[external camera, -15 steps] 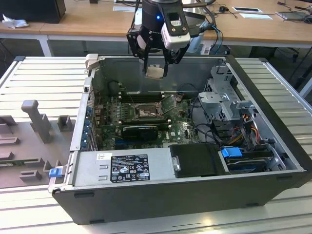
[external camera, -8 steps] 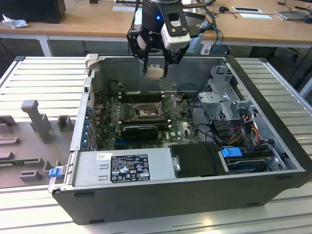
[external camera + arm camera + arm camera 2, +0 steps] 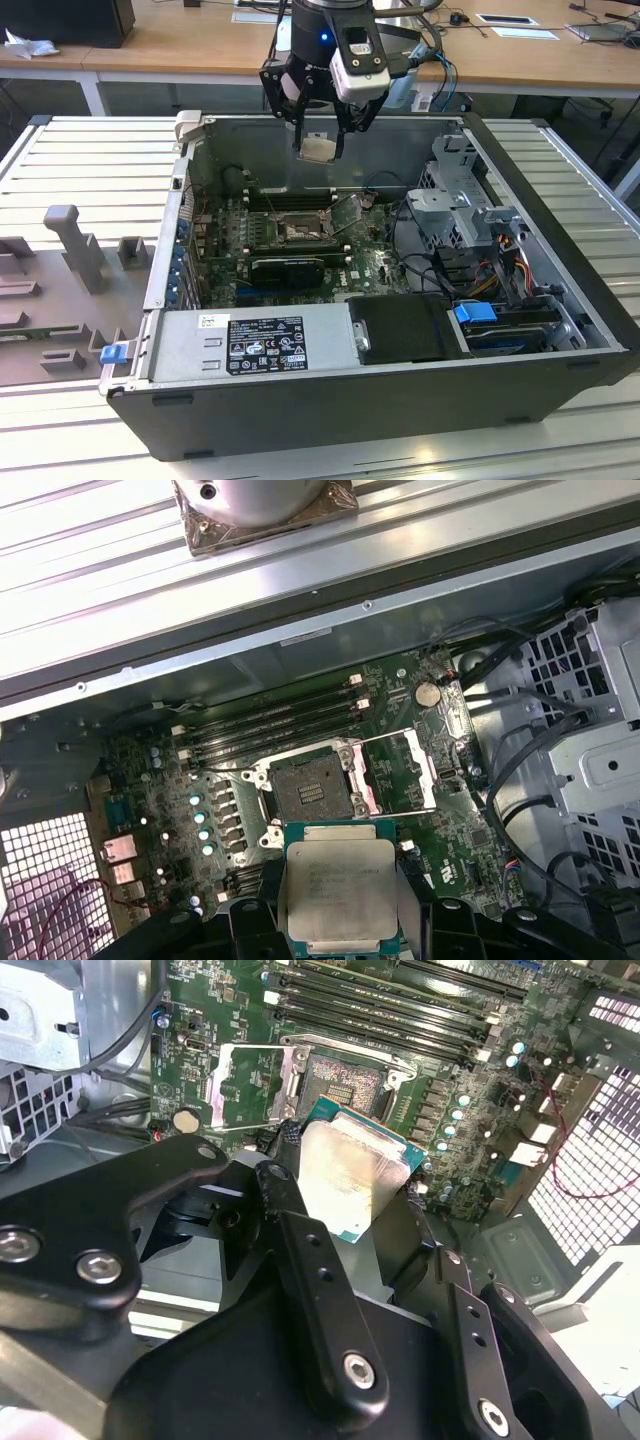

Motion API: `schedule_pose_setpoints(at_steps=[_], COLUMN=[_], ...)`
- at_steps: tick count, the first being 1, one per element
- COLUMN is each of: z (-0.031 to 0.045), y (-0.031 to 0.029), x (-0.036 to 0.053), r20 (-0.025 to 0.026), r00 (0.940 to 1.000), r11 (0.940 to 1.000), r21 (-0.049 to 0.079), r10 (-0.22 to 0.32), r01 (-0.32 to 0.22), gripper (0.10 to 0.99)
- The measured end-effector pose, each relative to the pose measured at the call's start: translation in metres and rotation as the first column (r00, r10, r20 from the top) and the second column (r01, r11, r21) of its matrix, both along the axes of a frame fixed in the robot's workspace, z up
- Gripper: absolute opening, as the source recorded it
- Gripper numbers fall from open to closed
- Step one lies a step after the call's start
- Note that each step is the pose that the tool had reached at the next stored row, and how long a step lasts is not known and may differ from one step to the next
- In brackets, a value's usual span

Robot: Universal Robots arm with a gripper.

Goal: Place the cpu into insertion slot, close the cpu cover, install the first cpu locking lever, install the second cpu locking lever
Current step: 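Place the cpu into insertion slot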

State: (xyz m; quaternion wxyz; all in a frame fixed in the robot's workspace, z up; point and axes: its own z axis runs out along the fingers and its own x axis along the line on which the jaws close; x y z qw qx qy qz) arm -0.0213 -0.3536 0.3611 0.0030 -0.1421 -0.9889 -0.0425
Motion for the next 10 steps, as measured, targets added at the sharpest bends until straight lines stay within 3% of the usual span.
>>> schedule_pose_setpoints(at_steps=[10], z=[-0.0003], y=[0.0000], x=[0.0000], r20=[0.0000], r00=[0.9998], r11=[0.9998], r21=[0.000], r10=[-0.018], r01=[0.018], gripper=[0.529])
